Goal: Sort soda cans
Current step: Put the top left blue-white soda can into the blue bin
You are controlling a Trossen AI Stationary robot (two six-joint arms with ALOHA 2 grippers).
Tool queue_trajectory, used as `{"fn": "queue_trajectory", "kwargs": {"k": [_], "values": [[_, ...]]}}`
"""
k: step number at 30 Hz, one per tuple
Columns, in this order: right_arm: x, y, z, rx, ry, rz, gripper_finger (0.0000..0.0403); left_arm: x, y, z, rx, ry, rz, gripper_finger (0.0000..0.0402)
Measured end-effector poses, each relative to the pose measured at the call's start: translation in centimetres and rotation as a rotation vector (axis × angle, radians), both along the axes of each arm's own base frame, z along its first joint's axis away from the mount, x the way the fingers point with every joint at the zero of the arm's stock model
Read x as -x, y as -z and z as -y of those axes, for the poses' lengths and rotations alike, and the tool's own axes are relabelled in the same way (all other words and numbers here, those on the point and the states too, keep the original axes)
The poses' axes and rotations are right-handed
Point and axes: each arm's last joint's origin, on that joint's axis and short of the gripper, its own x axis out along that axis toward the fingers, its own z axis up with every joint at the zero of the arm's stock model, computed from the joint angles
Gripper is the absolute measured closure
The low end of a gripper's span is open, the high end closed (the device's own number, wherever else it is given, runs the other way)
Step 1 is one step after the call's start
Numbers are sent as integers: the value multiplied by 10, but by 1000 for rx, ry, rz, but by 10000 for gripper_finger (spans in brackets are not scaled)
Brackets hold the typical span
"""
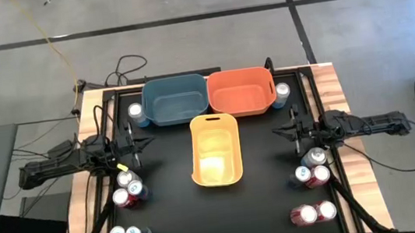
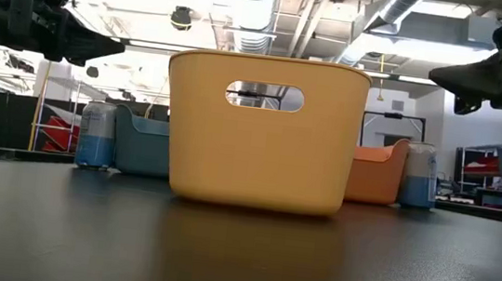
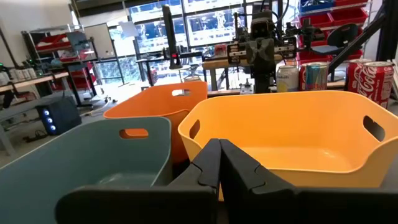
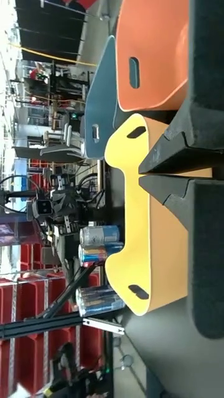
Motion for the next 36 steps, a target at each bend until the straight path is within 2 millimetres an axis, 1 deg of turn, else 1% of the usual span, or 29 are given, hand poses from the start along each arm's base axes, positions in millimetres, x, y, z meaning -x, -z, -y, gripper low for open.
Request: {"fn": "queue_trajectory", "kwargs": {"k": [6, 8, 12, 16, 18, 20, 24, 28, 29, 31, 33, 36], "values": [[0, 0, 0, 88, 4, -10, 370, 0, 0, 0, 2, 0, 5, 401], [0, 0, 0, 120, 7, -13, 370, 0, 0, 0, 49, 2, 16, 401], [0, 0, 1, 398, 34, -44, 370, 0, 0, 0, 166, 6, 44, 401], [0, -1, 3, 542, 64, -51, 370, 0, -1, 0, 263, 10, 77, 401], [1, -6, 4, 578, 88, -8, 370, 0, -1, 0, 320, 13, 97, 401], [1, -11, 3, 512, 90, 51, 370, 0, -4, 0, 331, 18, 126, 401], [3, -21, 1, 226, 48, 195, 370, 0, -4, 0, 295, 15, 118, 401], [5, -27, 4, 119, 98, 270, 370, 1, -8, 0, 224, 2, 131, 401], [6, -28, 4, 54, 92, 289, 370, 2, -13, 0, 212, -2, 153, 401], [7, -31, 6, -146, 103, 347, 370, 3, -20, -1, 208, -25, 149, 399], [8, -31, 8, -307, 137, 382, 372, 7, -34, -1, 214, -48, 159, 389], [5, -27, 9, -388, 134, 352, 372, 12, -61, -1, 231, -81, 182, 356]]}}
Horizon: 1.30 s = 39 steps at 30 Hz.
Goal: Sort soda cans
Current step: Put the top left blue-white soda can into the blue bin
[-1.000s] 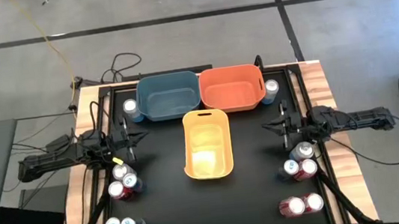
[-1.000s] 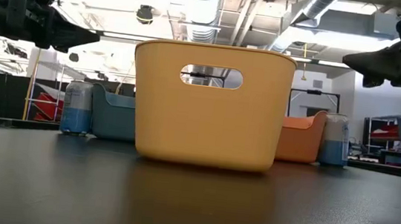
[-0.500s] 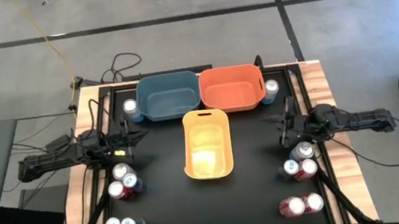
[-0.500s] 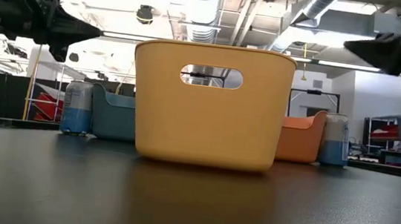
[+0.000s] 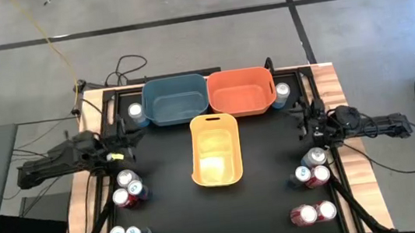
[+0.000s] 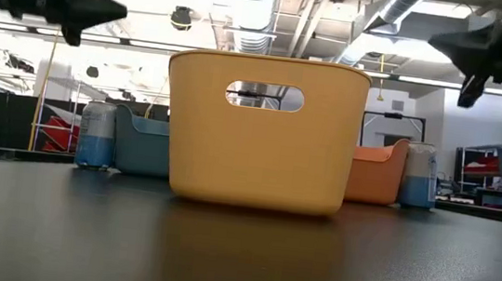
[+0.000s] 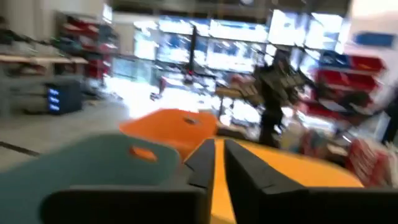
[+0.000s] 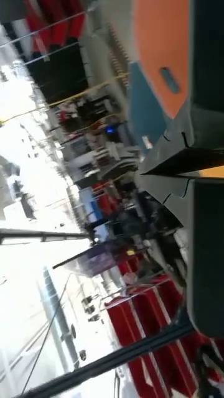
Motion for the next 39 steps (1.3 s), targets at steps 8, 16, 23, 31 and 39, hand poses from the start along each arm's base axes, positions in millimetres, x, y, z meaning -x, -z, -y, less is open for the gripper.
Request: {"fn": "queue_trajectory", "kwargs": {"k": [8, 16, 23, 31, 39], "values": [[-1, -10, -4, -71, -69, 110, 366, -2, -40, -3, 27, -79, -122, 232], [-6, -30, -4, 128, 16, 122, 300, -17, -68, -13, 119, -339, -402, 123], [-21, -26, 8, 144, 276, -60, 151, -36, -76, -35, 231, -524, -721, 64], [-37, -29, 23, 15, 355, -133, 12, -39, -58, -79, 394, -596, -983, 35], [-45, -28, 26, -4, 357, -212, 18, -34, -41, -111, 450, -528, -1137, 32]]}}
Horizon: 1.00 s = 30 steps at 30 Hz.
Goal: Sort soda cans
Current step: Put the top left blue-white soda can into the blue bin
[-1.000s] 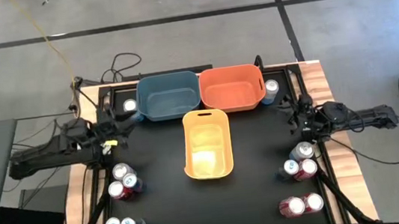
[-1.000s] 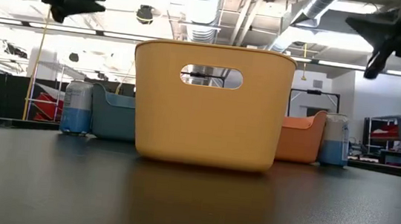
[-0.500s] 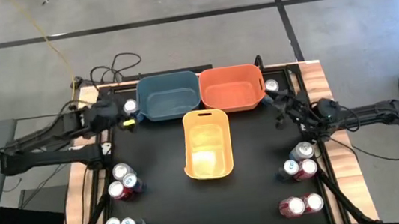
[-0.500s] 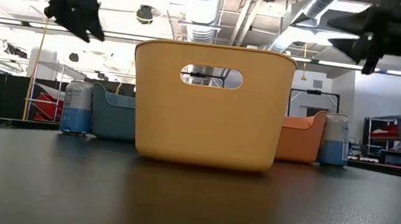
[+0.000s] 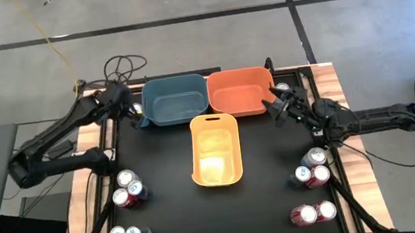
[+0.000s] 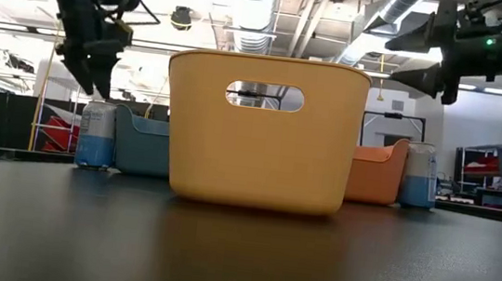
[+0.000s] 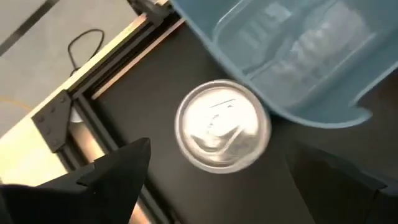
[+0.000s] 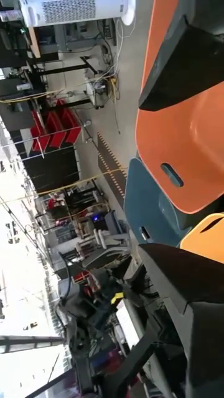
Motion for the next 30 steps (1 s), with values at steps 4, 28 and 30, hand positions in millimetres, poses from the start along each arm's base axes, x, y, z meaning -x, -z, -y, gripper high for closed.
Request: {"fn": "queue_trajectory", "kwargs": {"k": [4, 28, 30], "values": [[0, 0, 0, -1, 0, 1, 12, 1, 10, -15, 40, 7, -61, 32], [-2, 3, -4, -35, -35, -9, 67, -7, 25, -32, 97, 88, -94, 124], [-2, 3, -6, -36, -46, -15, 77, -5, 21, -30, 80, 66, -88, 124]]}}
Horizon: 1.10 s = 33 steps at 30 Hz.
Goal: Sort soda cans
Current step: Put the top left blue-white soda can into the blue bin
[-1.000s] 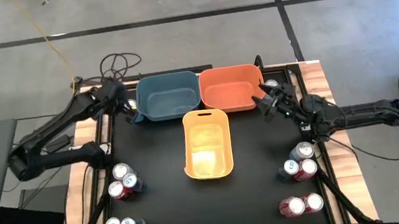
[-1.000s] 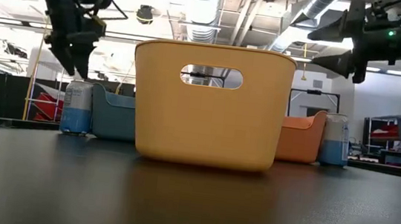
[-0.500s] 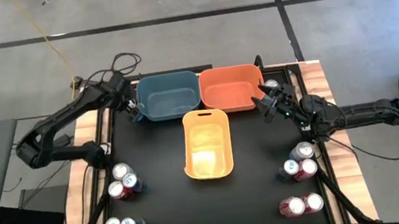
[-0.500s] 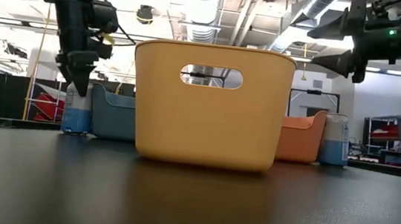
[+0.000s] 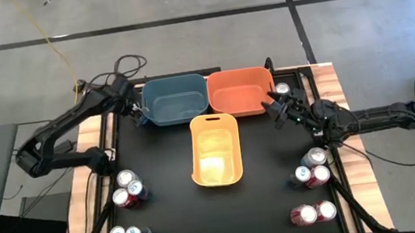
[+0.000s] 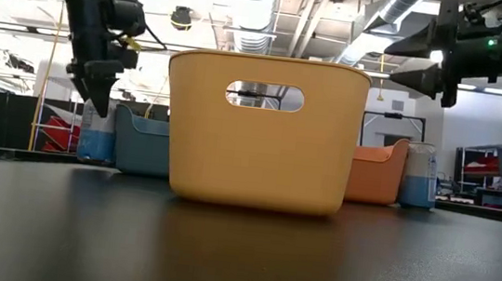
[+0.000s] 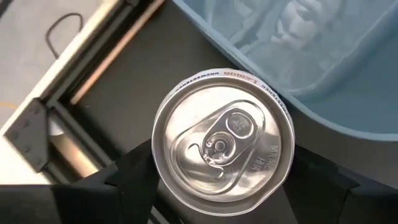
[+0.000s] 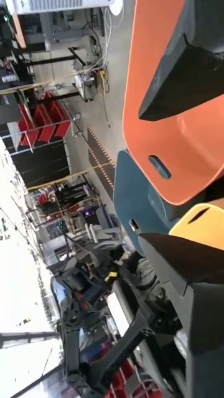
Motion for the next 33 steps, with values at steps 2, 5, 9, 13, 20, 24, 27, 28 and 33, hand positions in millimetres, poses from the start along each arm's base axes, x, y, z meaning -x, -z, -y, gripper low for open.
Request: {"fn": "queue_trajectory", "kwargs": {"k": [2, 5, 9, 13, 20, 24, 27, 28, 33], "values": [[0, 0, -2, 1, -11, 4, 84, 3, -9, 3, -9, -19, 11, 124], [0, -1, -3, 2, -24, 11, 89, 7, -33, 8, -50, -40, 55, 124], [0, -2, -4, 3, -27, 16, 90, 12, -70, 14, -83, -53, 87, 124], [0, -2, -4, 3, -27, 15, 90, 14, -106, 17, -113, -56, 115, 124], [0, -1, -3, 12, -23, 8, 91, -2, -142, 7, -170, -28, 174, 124], [0, -1, -3, 12, -17, 7, 91, -31, -134, -12, -157, 23, 166, 124], [0, -1, -3, 12, -17, 7, 91, -56, -121, -26, -153, 67, 159, 124], [0, -1, -3, 12, -19, 7, 91, -63, -115, -30, -141, 78, 150, 124], [-1, 0, -5, 10, -34, -6, 91, -89, -86, -47, -69, 100, 85, 124]]}}
